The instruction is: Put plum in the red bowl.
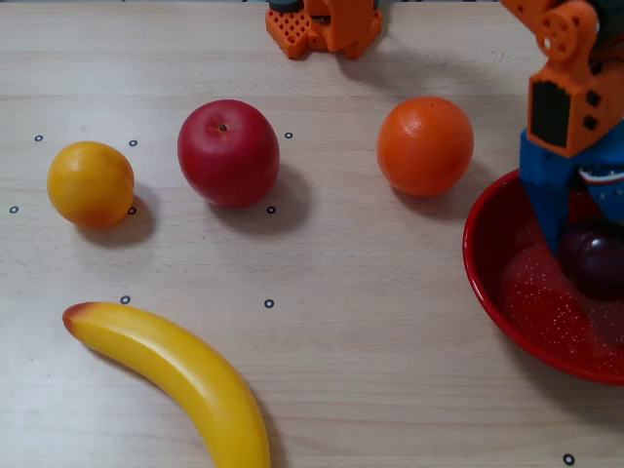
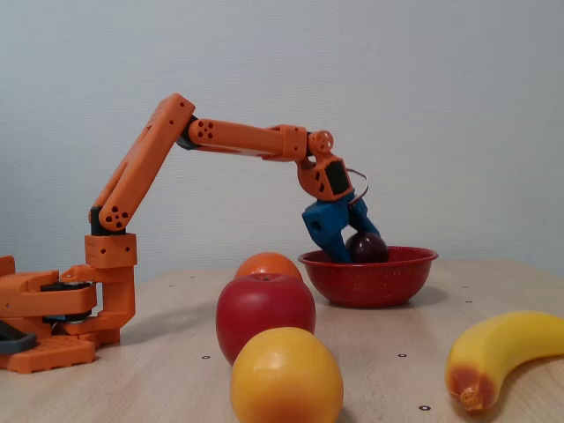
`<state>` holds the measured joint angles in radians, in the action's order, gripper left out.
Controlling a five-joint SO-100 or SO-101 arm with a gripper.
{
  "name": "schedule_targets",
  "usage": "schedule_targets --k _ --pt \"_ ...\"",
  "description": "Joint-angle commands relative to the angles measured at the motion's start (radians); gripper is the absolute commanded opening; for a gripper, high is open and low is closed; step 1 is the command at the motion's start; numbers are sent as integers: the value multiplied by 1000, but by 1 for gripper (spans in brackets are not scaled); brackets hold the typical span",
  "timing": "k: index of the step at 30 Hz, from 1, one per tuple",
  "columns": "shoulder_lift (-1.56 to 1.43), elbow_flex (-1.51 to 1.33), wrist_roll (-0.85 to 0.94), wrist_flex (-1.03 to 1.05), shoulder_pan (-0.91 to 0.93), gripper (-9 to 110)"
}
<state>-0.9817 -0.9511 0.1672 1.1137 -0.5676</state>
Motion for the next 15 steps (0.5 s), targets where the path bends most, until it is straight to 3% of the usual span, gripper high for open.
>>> schedule_targets --k 1,3,4,9,15 --pt "-66 95 61 -31 26 5" --pt "-61 89 63 -6 29 26" --pt "-60 87 63 5 31 30" --pt "-58 87 83 40 35 39" --pt "-80 87 83 37 38 40"
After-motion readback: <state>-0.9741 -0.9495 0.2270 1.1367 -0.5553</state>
